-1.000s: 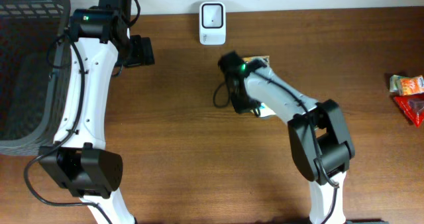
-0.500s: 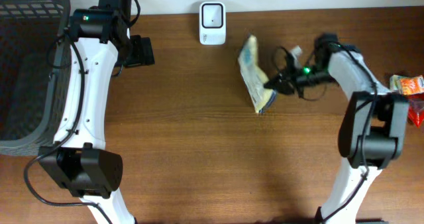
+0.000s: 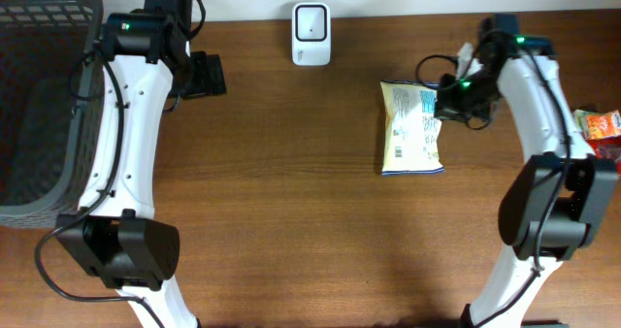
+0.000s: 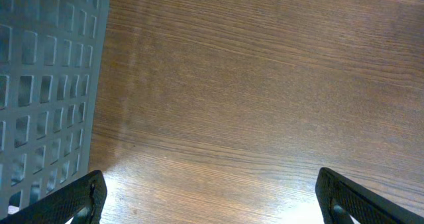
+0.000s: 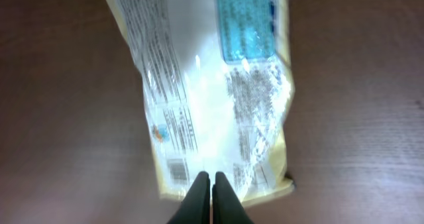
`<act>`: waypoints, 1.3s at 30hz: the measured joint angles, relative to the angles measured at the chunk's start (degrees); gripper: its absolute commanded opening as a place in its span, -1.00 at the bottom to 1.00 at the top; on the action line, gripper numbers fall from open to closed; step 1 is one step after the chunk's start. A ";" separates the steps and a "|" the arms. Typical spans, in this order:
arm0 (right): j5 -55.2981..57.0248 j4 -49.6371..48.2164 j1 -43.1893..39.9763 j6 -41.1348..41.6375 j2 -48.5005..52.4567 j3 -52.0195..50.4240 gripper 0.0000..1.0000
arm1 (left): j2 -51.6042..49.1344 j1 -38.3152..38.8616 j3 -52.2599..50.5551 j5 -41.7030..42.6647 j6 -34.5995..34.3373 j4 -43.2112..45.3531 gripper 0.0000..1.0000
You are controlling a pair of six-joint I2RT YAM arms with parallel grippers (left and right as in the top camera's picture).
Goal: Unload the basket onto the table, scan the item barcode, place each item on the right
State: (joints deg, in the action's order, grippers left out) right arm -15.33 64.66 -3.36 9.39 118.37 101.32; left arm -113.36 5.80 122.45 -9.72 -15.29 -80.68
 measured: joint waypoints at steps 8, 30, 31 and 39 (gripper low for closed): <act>6.34 -7.04 3.56 2.40 2.12 -15.56 -0.92 | 0.00 0.00 0.00 0.00 0.00 0.02 0.98; 2.12 -17.53 6.86 9.31 1.05 -11.72 0.31 | 0.00 -0.33 0.00 0.00 0.00 -0.07 0.98; 2.12 -12.76 6.67 9.05 1.03 -7.96 0.58 | 0.00 -0.33 0.00 0.02 0.00 0.11 0.98; 9.94 13.29 2.25 -8.41 -0.66 5.03 0.97 | 0.00 -0.33 0.00 0.00 0.00 0.02 0.98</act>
State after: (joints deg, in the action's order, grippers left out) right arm -5.39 77.95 -1.10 0.97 117.71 106.34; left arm -113.36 5.48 122.45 -9.72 -15.29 -80.66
